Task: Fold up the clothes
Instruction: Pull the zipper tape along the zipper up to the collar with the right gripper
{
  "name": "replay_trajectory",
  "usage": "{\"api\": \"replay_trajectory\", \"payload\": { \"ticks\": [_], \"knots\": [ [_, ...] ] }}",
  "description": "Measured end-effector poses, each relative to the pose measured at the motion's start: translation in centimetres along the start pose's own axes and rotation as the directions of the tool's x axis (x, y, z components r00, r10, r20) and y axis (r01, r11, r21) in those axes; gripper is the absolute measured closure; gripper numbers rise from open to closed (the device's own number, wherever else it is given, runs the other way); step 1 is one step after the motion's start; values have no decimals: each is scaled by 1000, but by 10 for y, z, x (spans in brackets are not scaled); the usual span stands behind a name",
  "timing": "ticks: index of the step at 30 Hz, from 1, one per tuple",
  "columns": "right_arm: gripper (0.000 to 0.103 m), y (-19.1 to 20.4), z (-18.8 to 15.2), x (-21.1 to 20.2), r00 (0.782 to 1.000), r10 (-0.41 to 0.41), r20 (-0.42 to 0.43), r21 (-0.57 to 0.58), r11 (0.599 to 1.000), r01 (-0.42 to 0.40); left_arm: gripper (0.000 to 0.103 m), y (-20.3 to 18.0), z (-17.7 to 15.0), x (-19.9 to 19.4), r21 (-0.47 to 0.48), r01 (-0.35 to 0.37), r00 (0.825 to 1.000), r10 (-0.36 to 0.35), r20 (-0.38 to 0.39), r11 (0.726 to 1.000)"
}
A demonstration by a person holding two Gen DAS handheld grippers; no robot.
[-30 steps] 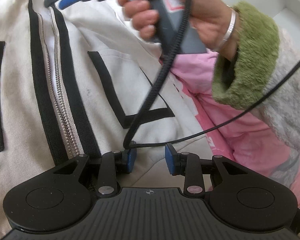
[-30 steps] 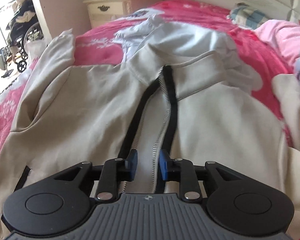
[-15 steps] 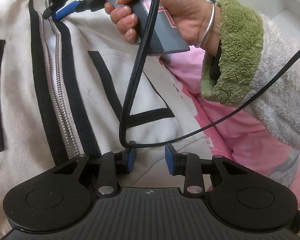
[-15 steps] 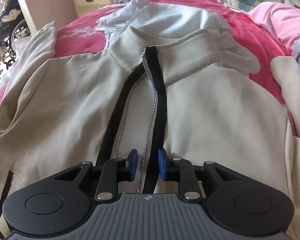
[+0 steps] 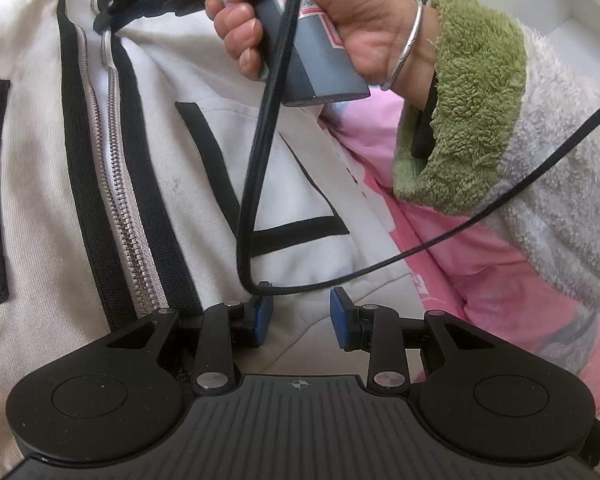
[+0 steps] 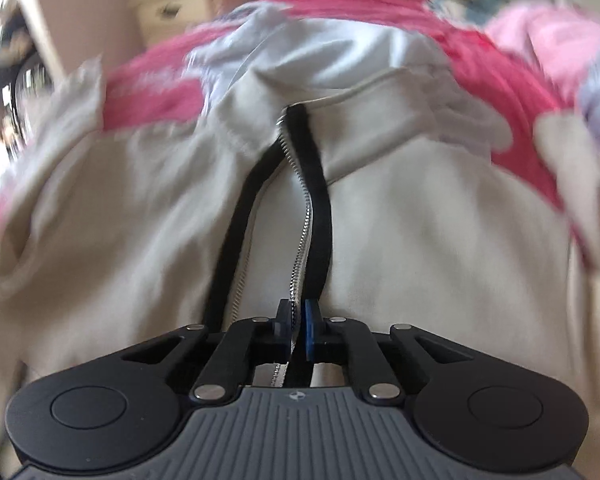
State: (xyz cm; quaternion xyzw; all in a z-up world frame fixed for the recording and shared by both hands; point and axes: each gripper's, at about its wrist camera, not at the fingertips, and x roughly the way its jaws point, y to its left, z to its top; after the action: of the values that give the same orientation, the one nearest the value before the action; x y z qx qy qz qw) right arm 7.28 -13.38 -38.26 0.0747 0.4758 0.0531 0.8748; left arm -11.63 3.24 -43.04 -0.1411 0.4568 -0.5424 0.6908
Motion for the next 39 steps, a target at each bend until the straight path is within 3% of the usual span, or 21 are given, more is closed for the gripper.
{"api": "replay_trajectory", "payload": {
  "ticks": [3, 8, 10, 12, 14, 17, 22, 27, 29, 33, 39],
  "knots": [
    [96, -20, -2, -2, 994, 99, 36, 146, 984, -103, 71, 0, 0, -1, 0, 2, 1000, -2, 1, 1000],
    [88, -33, -10, 13, 986, 162, 49, 214, 962, -169, 71, 0, 0, -2, 3, 1, 1000, -1, 2, 1000],
    [83, -39, -7, 10, 982, 185, 51, 243, 951, -191, 72, 1, 1, -3, 4, 1, 1000, -1, 3, 1000],
    [69, -41, -5, -5, 981, 173, 88, 238, 953, -189, 71, 1, 1, -3, 4, 2, 1000, -2, 3, 1000],
    [69, -44, -5, -20, 977, 166, 133, 227, 954, -193, 72, 1, 2, -4, 4, 3, 1000, -3, 2, 1000],
    [76, -46, -6, -24, 979, 161, 126, 210, 960, -185, 71, 2, 3, -5, 3, 5, 1000, -5, 1, 1000],
    [87, -40, -7, 16, 991, 121, 52, 185, 974, -129, 71, 14, 3, -6, 12, 2, 1000, -2, 2, 1000],
    [81, -32, 11, -1, 983, 133, 125, 203, 967, -157, 71, 18, -12, -11, 7, 10, 1000, -10, 2, 1000],
    [81, -31, 18, 0, 975, 185, 127, 228, 951, -210, 71, 16, -10, -11, 6, 12, 1000, -12, 2, 1000],
    [77, -33, 24, 30, 966, 256, 36, 322, 912, -253, 71, 13, -7, -9, 4, 15, 1000, -15, 1, 1000],
    [76, -53, 16, 51, 933, 353, 73, 507, 792, -339, 71, 13, -6, -11, 3, 19, 1000, -19, -2, 1000]
  ]
}}
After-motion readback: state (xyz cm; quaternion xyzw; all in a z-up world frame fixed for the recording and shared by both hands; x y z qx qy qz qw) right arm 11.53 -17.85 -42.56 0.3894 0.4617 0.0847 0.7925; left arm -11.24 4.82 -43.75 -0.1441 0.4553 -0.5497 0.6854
